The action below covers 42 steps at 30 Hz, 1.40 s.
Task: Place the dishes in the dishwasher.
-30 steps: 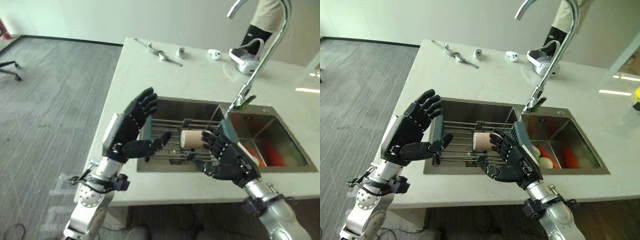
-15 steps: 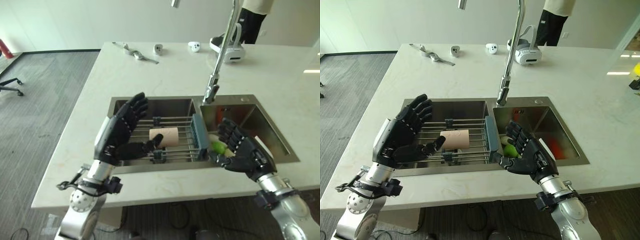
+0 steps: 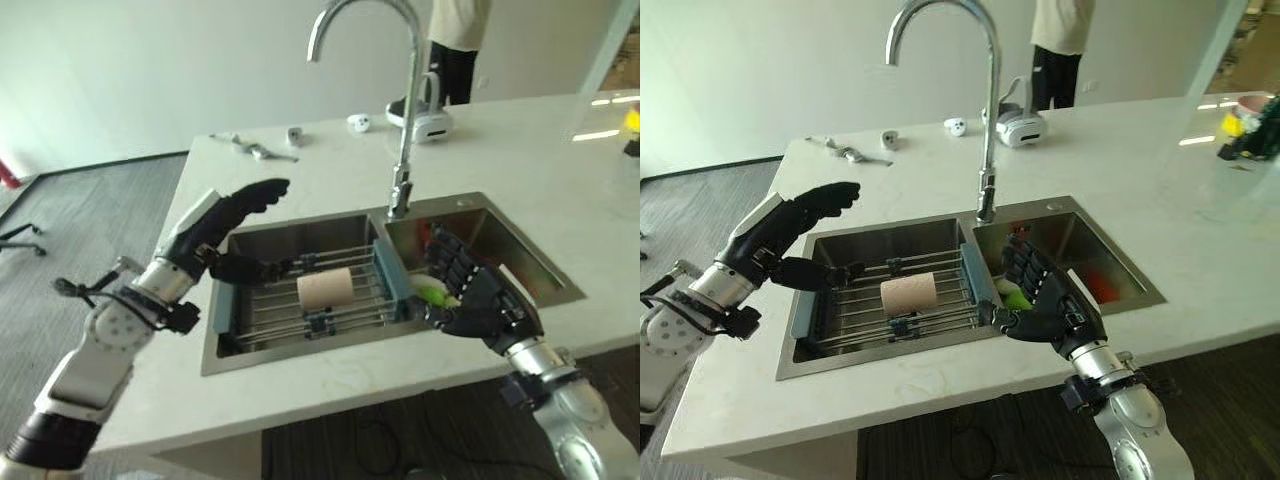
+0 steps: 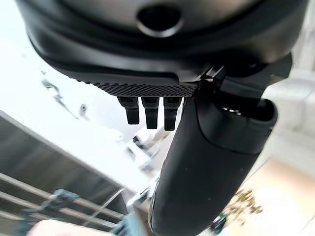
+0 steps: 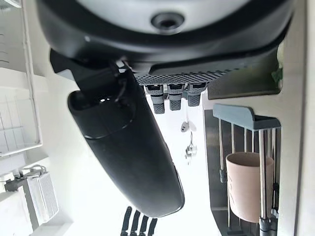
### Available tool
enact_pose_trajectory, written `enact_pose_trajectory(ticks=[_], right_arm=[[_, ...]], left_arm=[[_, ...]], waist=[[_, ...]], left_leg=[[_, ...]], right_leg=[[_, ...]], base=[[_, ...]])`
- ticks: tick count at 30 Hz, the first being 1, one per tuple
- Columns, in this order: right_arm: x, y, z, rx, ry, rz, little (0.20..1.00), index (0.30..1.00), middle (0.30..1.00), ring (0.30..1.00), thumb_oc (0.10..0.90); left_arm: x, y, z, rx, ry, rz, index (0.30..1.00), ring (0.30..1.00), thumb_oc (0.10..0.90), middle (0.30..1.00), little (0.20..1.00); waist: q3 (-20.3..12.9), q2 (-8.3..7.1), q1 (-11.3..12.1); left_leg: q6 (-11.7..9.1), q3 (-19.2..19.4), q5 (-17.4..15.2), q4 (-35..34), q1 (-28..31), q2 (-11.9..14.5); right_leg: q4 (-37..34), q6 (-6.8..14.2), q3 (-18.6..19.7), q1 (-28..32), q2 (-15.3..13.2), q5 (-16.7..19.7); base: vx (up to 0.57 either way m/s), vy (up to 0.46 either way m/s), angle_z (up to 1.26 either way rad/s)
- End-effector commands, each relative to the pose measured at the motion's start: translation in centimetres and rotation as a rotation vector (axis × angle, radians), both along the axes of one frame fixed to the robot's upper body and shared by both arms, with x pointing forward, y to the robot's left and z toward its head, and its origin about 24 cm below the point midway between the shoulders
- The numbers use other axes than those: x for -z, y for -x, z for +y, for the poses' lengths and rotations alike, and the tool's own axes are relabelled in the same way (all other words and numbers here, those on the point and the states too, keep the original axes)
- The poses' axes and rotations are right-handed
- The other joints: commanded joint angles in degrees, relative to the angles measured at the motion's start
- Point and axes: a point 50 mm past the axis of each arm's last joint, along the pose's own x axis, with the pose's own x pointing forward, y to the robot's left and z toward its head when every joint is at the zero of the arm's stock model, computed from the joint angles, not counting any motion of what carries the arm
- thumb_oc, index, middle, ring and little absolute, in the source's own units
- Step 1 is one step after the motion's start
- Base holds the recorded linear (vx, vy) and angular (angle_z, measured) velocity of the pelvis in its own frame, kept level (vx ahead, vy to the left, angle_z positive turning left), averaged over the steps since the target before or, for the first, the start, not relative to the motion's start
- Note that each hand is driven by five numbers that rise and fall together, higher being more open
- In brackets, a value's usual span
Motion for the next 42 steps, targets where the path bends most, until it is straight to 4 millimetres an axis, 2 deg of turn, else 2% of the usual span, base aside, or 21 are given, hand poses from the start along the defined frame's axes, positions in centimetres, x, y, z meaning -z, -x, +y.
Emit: enact_pose_trajectory(ticks=[1, 6, 7, 13, 14, 16, 24, 30, 34, 42], right_arm=[[-5.4, -1.3, 0.7, -0.081, 0.009, -0.263, 0.9, 0.9, 0.9, 0.9, 0.8], [-5.4, -1.7, 0.8, -0.103, 0.022, -0.255, 0.9, 0.9, 0.9, 0.9, 0.8], [-5.3, -1.8, 0.8, -0.112, 0.026, -0.251, 0.9, 0.9, 0.9, 0.9, 0.8], [-5.2, -1.8, 0.6, -0.128, 0.032, -0.244, 0.9, 0.9, 0.9, 0.9, 0.8], [-5.2, -1.9, 0.4, -0.134, 0.038, -0.238, 0.9, 0.9, 0.9, 0.9, 0.8], [-5.2, -1.9, 0.3, -0.141, 0.039, -0.236, 0.9, 0.9, 0.9, 0.9, 0.8], [-5.2, -1.7, 0.1, -0.156, 0.042, -0.237, 0.9, 0.9, 0.9, 0.9, 0.8], [-5.2, -1.6, -0.4, -0.158, 0.055, -0.234, 0.9, 0.9, 0.9, 0.9, 0.8], [-5.0, -1.5, -0.5, -0.155, 0.065, -0.226, 0.9, 0.9, 0.9, 0.9, 0.8], [-5.0, -1.4, -0.4, -0.155, 0.067, -0.224, 0.9, 0.9, 0.9, 0.9, 0.8]], left_arm=[[-4.8, -1.0, -1.3, 0.056, 0.076, -0.184, 0.9, 0.9, 0.8, 0.9, 0.9], [-4.8, -2.7, -1.5, 0.046, 0.046, -0.109, 0.9, 0.9, 0.8, 0.9, 0.9], [-4.3, -3.4, -1.4, 0.028, 0.031, -0.074, 0.9, 0.9, 0.8, 0.9, 0.9], [-3.0, -4.6, -0.5, -0.023, 0.0, -0.014, 0.9, 0.9, 0.8, 0.9, 0.9], [-2.1, -5.3, 0.2, -0.063, -0.005, 0.038, 0.9, 0.9, 0.8, 0.9, 0.9], [-1.6, -5.6, 0.6, -0.088, -0.021, 0.064, 0.9, 0.9, 0.8, 0.9, 0.9], [0.3, -6.0, 2.1, -0.159, -0.084, 0.117, 0.9, 0.9, 0.8, 0.9, 0.9], [2.9, -5.9, 3.0, -0.195, -0.092, 0.208, 0.9, 0.9, 0.8, 0.9, 0.9], [4.9, -5.5, 2.6, -0.182, -0.126, 0.294, 0.9, 0.9, 0.8, 0.9, 0.9], [7.4, -5.0, 2.2, -0.179, -0.164, 0.409, 0.9, 0.9, 0.8, 0.9, 0.9]], waist=[[-1.0, 1.85, -1.4], [-1.5, 2.49, -2.8], [-1.7, 2.7, -3.4], [-1.8, 3.04, -4.8], [-2.1, 3.23, -5.8], [-2.3, 3.36, -6.4], [-2.2, 3.43, -7.9], [-2.3, 3.47, -9.1], [-2.3, 3.34, -9.4], [-2.3, 3.21, -9.9]], left_leg=[[-1.3, -1.6, -0.9, -0.9, 3.4, 1.9], [-1.1, 0.0, -1.0, -0.9, 3.9, 2.0], [-1.1, 0.7, -1.0, -0.9, 4.1, 2.2], [-1.0, 1.7, -1.1, -0.9, 4.6, 2.4], [-0.9, 2.7, -1.1, -0.9, 5.0, 2.7], [-0.9, 3.5, -1.2, -0.9, 5.3, 2.9], [-0.7, 5.2, -1.6, -0.9, 6.4, 3.4], [-0.6, 6.6, -1.9, -0.9, 7.2, 3.7], [-0.4, 7.5, -1.9, -0.9, 7.7, 3.9], [-0.2, 8.1, -2.0, -0.9, 8.0, 3.9]], right_leg=[[1.3, 4.5, 1.8, 0.6, -1.6, -0.6], [1.3, 4.7, 3.1, 0.3, -1.5, -0.5], [1.3, 4.7, 3.5, 0.3, -1.3, -0.4], [1.3, 4.6, 4.6, 0.1, -0.8, -0.5], [1.3, 4.4, 5.5, 0.0, -0.2, -0.6], [1.3, 4.3, 6.0, -0.1, 0.3, -0.7], [1.3, 4.2, 6.7, 0.2, 1.1, -1.2], [1.3, 4.0, 7.5, 0.1, 1.9, -1.2], [1.3, 3.9, 7.8, 0.1, 2.2, -1.2], [1.3, 3.9, 8.5, -0.1, 2.5, -1.1]], base=[[-0.03, 0.05, -0.23], [-0.03, 0.017, -0.11], [-0.02, 0.001, -0.1], [-0.02, -0.006, -0.18], [-0.01, -0.04, -0.32], [-0.01, -0.051, -0.24], [0.0, -0.017, -0.13], [0.01, 0.002, -0.08], [0.01, 0.003, -0.13], [0.01, -0.001, -0.02]])
